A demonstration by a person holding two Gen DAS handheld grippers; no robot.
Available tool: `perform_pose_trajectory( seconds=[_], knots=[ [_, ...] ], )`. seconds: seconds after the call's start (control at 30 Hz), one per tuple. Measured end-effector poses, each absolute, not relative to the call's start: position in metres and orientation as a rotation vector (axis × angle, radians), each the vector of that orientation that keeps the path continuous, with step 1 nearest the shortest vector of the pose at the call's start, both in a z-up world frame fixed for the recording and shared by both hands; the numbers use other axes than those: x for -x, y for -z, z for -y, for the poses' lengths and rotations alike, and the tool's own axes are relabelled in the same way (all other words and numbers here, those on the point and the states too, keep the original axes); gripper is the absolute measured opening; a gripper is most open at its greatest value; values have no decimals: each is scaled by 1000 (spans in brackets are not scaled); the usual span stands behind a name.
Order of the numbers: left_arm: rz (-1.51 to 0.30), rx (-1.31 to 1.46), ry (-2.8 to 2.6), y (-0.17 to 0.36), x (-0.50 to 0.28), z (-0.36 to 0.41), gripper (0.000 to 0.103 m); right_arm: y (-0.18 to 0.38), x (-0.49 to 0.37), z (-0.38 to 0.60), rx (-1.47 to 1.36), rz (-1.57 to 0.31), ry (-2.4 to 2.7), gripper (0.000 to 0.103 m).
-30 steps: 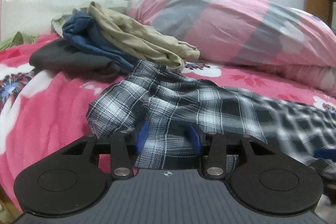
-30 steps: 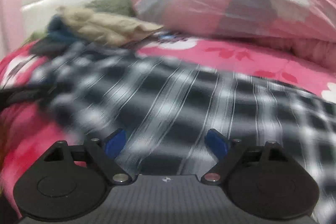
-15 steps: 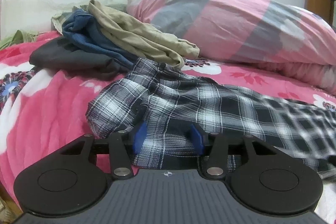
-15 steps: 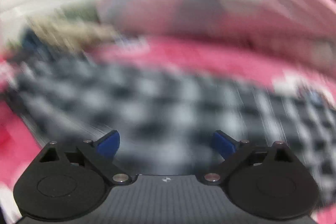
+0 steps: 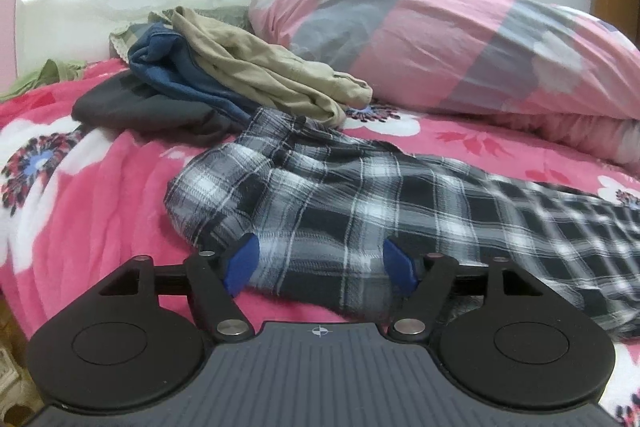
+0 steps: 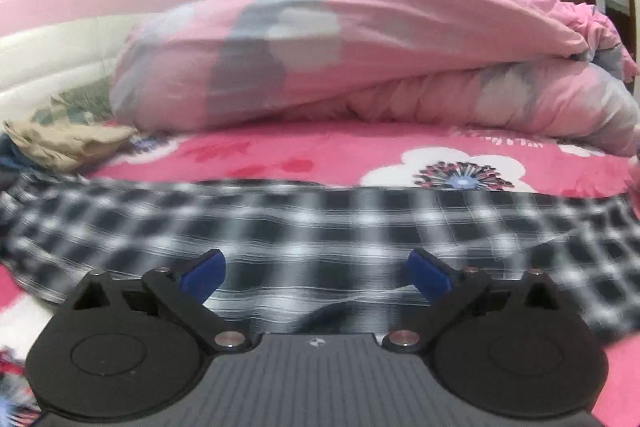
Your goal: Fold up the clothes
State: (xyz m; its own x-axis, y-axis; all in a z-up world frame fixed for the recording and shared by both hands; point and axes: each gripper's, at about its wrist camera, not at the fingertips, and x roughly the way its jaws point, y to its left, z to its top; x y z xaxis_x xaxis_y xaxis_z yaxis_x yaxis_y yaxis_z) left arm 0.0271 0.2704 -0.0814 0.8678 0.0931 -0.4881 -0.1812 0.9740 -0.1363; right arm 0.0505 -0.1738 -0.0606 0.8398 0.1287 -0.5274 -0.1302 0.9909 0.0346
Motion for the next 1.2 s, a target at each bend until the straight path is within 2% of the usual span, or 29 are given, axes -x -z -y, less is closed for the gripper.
perform_pose_trajectory(
  seconds=[0.07, 0.13, 0.4, 0.57, 0.97, 1.2],
  knots=[
    [-521, 197, -149, 79, -23, -268, 75, 86, -59, 184, -19, -663, -139, 103],
    [-535, 206, -150, 77, -18, -265, 77, 84, -53, 187, -28, -685, -143, 103],
    [-550, 227, -138, 66, -7, -242, 83, 87, -20, 191, 10, -624, -156, 103],
    [-541, 188, -153, 65, -7, -217, 96, 85, -18, 191, 20, -621, -152, 103],
    [-598, 110, -250, 82, -15, -182, 103, 86, -12, 196, -14, -597, -166, 103],
    [-617, 216, -291, 86, -16, -194, 103, 85, -9, 201, -51, -581, -178, 103]
  ],
)
